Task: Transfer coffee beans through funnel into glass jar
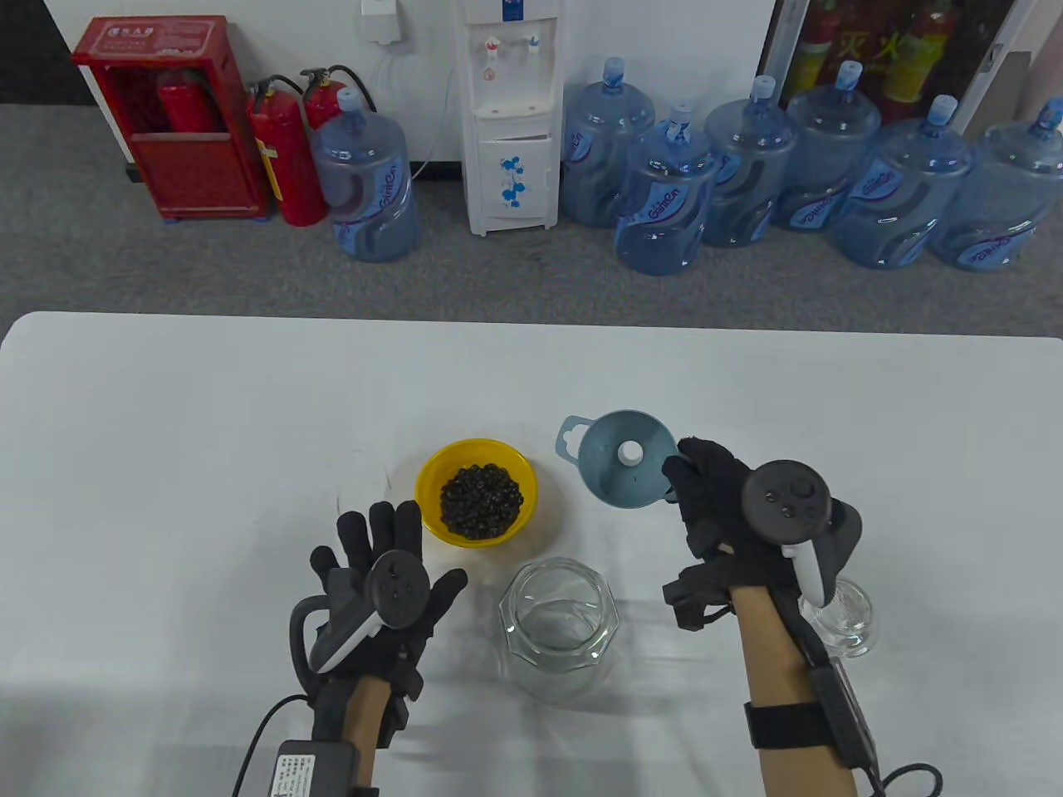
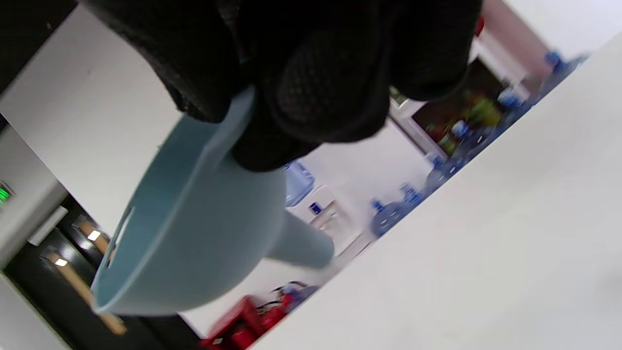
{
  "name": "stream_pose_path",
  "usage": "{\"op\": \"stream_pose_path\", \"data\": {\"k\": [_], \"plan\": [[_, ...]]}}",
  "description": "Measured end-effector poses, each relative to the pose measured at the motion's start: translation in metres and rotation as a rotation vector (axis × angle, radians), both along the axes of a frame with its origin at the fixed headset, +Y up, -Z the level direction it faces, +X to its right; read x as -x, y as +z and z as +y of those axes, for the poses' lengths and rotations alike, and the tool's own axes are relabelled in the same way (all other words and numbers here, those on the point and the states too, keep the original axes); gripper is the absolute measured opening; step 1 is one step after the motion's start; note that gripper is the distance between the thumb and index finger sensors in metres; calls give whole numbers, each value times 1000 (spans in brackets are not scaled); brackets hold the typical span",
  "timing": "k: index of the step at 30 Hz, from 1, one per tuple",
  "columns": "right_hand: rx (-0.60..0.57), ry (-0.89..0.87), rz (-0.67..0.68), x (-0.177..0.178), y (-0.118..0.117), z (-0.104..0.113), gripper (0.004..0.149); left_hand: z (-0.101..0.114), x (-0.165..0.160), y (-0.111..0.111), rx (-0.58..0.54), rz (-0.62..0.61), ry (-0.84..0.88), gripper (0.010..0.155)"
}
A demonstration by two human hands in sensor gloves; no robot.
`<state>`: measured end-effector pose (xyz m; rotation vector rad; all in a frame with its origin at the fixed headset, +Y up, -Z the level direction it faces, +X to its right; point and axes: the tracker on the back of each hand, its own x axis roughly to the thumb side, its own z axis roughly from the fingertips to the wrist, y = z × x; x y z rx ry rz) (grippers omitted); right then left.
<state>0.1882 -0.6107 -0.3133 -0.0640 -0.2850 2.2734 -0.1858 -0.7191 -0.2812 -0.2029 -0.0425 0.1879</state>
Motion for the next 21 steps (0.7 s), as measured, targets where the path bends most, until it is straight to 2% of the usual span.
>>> {"op": "stream_pose_path", "data": {"k": [4,6,9,12,17,21], "plan": [[34,-116,137,5,20,22,47,0,-2,1,6,-6,-6,87],[93,-135,207,11,27,24,47,-1,-2,1,4,-6,-1,87],[181,-146,288,20,33,16,47,-2,-2,0,16,-4,-10,87],[234,-102,299,27,35,-3,47,-2,-2,0,25,-1,-8,87],[270,-67,311,34,36,-33,47,-2,-2,0,29,2,-12,87],[250,-56,318,39,42,-43,47,-2,-3,0,39,-2,-9,87]]}}
